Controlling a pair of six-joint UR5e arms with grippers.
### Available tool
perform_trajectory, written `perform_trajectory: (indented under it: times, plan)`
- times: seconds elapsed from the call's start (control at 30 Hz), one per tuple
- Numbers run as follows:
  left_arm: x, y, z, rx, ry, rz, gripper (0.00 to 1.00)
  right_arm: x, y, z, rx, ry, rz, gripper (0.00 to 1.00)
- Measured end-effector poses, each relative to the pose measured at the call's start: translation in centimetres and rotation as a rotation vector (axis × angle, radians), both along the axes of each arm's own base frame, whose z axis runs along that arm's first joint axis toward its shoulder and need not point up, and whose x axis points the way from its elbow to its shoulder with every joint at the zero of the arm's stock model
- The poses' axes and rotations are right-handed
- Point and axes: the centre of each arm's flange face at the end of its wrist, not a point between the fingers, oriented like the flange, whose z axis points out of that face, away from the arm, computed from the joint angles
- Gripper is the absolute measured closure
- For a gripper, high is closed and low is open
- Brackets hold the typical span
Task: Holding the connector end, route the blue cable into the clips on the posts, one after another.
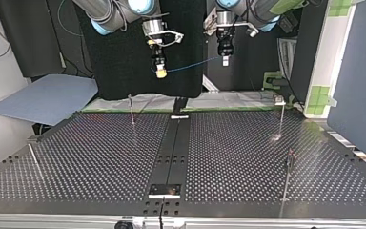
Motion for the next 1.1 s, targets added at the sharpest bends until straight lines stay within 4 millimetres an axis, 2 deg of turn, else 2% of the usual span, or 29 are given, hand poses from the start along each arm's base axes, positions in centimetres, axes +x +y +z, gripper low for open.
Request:
perform_trajectory:
  times: [0.2,0.47,0.6,0.93,1.1]
  plan:
    - [0.0,0.0,0.0,0.000,0.000,0.000,1.00,0.7,0.4,-0.6,0.021,-0.003,0.000,1.00]
    - [0.0,0.0,0.0,0.000,0.000,0.000,1.00,3.3,2.2,-2.8,0.083,0.019,-0.001,1.00]
    - [0.0,0.0,0.0,0.000,0.000,0.000,1.00,4.1,2.5,-3.1,0.095,0.035,-0.020,1.00]
    - [0.1,0.1,0.1,0.003,0.000,0.004,1.00,2.9,2.6,-3.7,0.141,0.107,-0.112,1.00]
    - [0.9,0.7,1.2,0.006,-0.003,0.027,1.00,1.5,3.2,-3.3,0.170,0.122,-0.160,1.00]
